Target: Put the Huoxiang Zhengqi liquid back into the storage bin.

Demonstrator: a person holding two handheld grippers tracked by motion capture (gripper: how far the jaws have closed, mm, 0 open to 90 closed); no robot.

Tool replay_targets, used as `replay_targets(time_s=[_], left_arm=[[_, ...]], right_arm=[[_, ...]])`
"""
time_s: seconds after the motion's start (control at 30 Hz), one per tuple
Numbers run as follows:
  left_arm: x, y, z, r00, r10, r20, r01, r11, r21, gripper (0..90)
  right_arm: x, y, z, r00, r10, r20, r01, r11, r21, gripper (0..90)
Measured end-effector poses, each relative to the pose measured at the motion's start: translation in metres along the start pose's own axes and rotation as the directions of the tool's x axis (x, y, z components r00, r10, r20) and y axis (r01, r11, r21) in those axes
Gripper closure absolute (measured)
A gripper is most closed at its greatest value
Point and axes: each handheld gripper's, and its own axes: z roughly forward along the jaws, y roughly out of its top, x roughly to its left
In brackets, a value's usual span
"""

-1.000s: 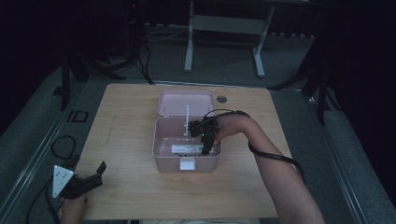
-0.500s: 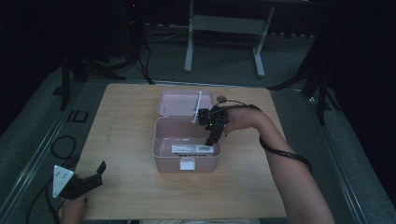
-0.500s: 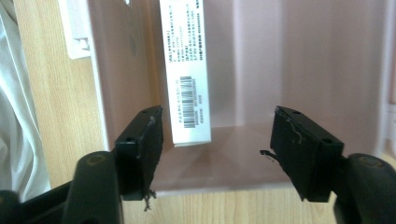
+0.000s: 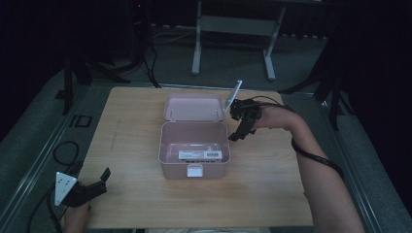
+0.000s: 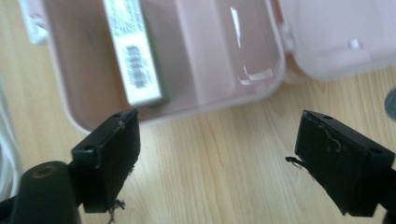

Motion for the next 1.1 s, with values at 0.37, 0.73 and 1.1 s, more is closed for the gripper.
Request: replay_targets(time_s=[0.37, 0.73, 1.1], left_arm=[[0.0, 0.0, 0.0, 1.0, 0.001, 0.0, -0.001, 1.0, -0.001, 0.2], [0.0, 0.0, 0.0, 1.0, 0.0, 0.002, 0.0, 1.0, -0.003, 0.2], [0.0, 0.0, 0.0, 1.0, -0.002, 0.003, 0.002, 1.0, -0.003, 0.2]], right_arm=[[-0.024, -0.056, 0.043, 0.9898, 0.094, 0.107, -0.09, 0.995, -0.035, 12.1], [-0.033, -0.095, 0.101, 0.9227, 0.274, 0.271, -0.209, 0.947, -0.245, 12.3], [-0.025, -0.13, 0.128, 0.8541, 0.412, 0.317, -0.247, 0.858, -0.45, 12.1]])
